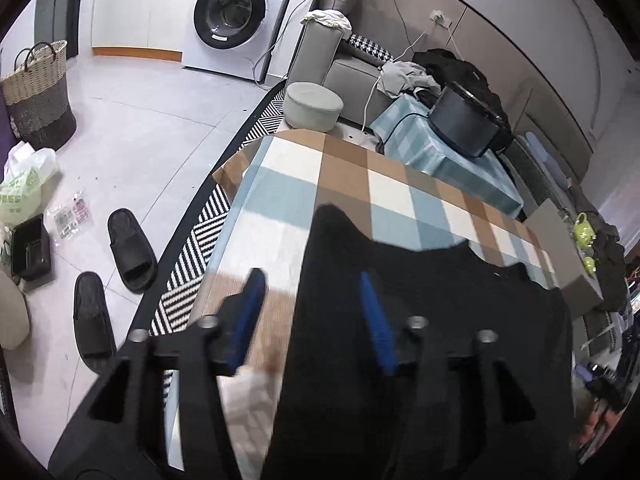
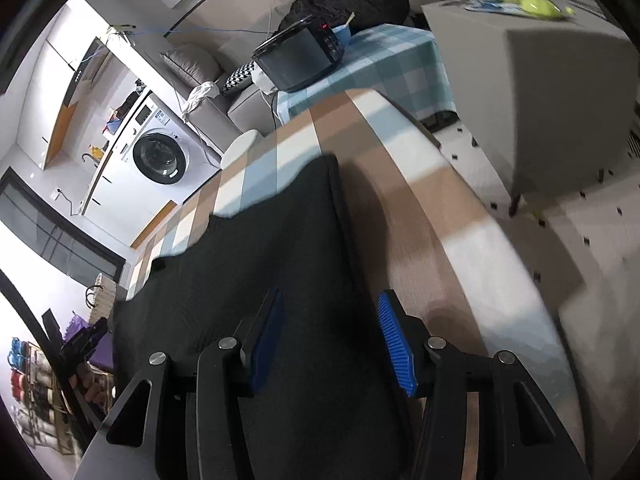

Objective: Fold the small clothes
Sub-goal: 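Open both grippers and raise them above the folded sweater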

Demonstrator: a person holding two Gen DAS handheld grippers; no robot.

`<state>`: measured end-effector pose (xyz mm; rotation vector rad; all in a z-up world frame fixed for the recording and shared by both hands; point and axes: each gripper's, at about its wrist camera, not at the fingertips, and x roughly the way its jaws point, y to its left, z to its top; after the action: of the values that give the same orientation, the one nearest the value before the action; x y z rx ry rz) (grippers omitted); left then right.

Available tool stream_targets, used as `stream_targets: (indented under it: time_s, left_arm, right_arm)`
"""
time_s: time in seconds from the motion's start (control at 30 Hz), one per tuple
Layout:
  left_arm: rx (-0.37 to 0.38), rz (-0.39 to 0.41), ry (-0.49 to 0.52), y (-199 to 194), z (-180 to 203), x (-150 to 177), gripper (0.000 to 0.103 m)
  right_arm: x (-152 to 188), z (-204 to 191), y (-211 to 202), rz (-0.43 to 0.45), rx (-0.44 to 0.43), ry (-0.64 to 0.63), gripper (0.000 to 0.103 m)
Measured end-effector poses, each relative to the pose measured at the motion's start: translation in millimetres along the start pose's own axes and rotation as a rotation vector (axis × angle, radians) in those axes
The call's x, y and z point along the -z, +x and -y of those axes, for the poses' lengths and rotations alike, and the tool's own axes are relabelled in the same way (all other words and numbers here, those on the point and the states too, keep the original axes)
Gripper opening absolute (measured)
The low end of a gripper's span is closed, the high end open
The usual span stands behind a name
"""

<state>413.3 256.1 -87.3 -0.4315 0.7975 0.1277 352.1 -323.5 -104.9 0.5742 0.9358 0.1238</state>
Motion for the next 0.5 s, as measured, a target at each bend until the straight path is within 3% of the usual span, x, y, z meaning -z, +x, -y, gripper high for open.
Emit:
stream_targets:
  time_s: [0.13,0.2,0.37,0.5]
  left_arm:
    - [-0.035,0.009,0.034,-42,3,26,0.060]
    - [-0.053,0.026,0.041,-65,4,40,0.073]
    - [-0.050,0.052,0.068,-115,15,82,0.085]
    - [-0.057,0.031,0.098,-143,26,120,0.103]
  right_arm:
    - [40,12,-24,-0.013,-0.005,0.053,0.052]
    - [60,18,-35,-0.019,-0.032,0.096,0.052]
    - [99,23,-64,-0.030,-0.052,0.126,0.053]
    - [117,28,-68,-0.030,-0.079,0.144,0.053]
